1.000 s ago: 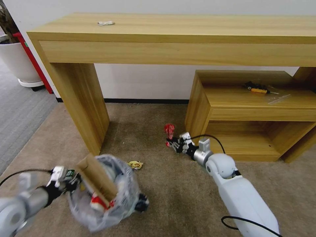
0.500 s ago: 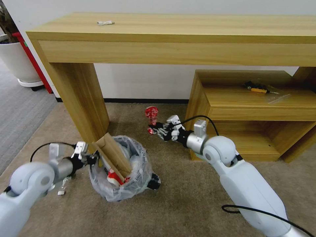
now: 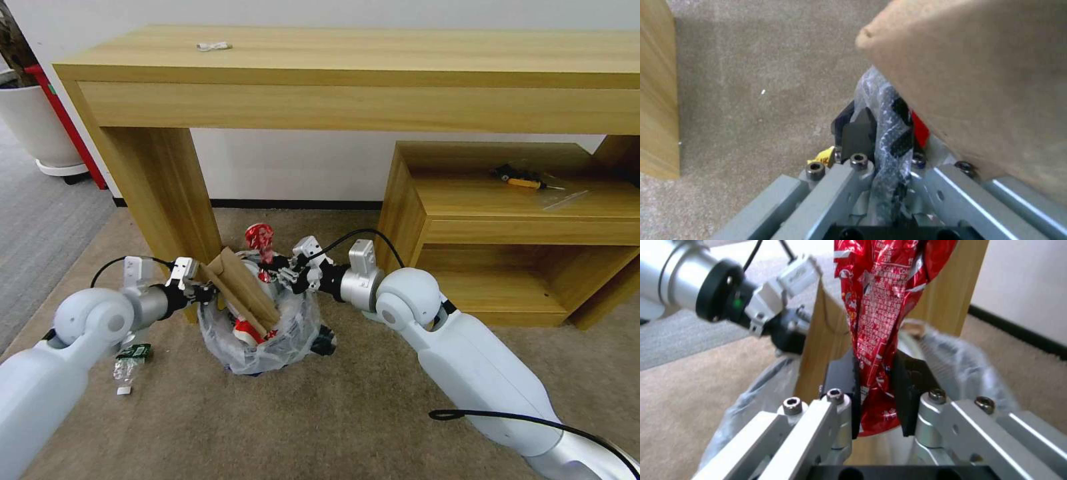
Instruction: Pick up the trash bin and place the garbage on the floor into it.
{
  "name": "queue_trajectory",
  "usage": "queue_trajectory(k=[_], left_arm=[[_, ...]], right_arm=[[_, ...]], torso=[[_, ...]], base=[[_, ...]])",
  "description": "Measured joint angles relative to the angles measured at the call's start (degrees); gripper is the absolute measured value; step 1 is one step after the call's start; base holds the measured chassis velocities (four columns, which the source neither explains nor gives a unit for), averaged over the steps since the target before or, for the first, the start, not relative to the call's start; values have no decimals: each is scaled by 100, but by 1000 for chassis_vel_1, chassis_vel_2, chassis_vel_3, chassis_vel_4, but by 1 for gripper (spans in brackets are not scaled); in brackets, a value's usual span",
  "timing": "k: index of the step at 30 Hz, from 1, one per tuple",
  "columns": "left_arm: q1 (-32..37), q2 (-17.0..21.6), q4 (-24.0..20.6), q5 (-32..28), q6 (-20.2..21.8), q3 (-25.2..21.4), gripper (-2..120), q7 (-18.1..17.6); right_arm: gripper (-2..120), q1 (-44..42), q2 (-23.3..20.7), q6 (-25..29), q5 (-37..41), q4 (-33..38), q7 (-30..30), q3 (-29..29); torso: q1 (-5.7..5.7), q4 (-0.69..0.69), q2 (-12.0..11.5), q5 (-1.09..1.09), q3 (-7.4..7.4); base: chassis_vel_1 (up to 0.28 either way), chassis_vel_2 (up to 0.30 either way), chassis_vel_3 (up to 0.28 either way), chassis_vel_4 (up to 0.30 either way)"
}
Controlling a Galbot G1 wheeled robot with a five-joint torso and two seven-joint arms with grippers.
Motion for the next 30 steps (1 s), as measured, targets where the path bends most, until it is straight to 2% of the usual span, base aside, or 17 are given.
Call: queue_trajectory(k=[4, 8, 10, 12, 16, 17, 24, 25, 28, 30], left_arm=[[0, 0, -70, -137, 0, 40, 0, -99], [41, 3, -158, -312, 0, 45, 0, -226], [104, 22, -210, -381, 0, 5, 0, -278], [122, 29, -223, -391, 0, -13, 0, -284], [283, 77, -300, -422, 0, -162, 0, -294], [283, 77, -300, -422, 0, -162, 0, -294], [562, 123, -410, -409, 0, -406, 0, -258], [562, 123, -410, -409, 0, -406, 0, -258], [705, 151, -455, -388, 0, -538, 0, -230], [723, 154, -462, -385, 0, -552, 0, -227]], right_arm=[[14, -22, -14, -129, 44, 3, 101, -61], [19, -56, -11, -241, 38, 10, 194, -71], [31, -106, 0, -242, 39, 15, 329, -85], [34, -117, 1, -242, 43, 22, 348, -85], [53, -212, -7, -222, 53, 55, 424, -81], [53, -212, -7, -222, 53, 55, 424, -81], [83, -283, -10, -142, -21, 66, 465, -40], [83, -283, -10, -142, -21, 66, 465, -40], [97, -282, -4, -116, -49, 60, 465, -37], [98, -279, -2, -113, -51, 57, 465, -40]], torso=[[0, 2, 0, 0, 0], [0, 1, 0, 0, 0], [0, 2, 0, 0, 0], [0, 2, 0, 0, 0], [0, 2, 0, 0, 0], [0, 2, 0, 0, 0], [-1, 2, 0, 0, 0], [-1, 2, 0, 0, 0], [-1, 2, 0, 0, 0], [-1, 2, 0, 0, 0]], base=[[0, 0, 0, 0], [0, 0, 0, 0], [0, 0, 0, 0], [0, 0, 0, 0], [0, 0, 0, 0], [0, 0, 0, 0], [0, 0, 0, 0], [0, 0, 0, 0], [0, 0, 0, 0], [0, 0, 0, 0]])
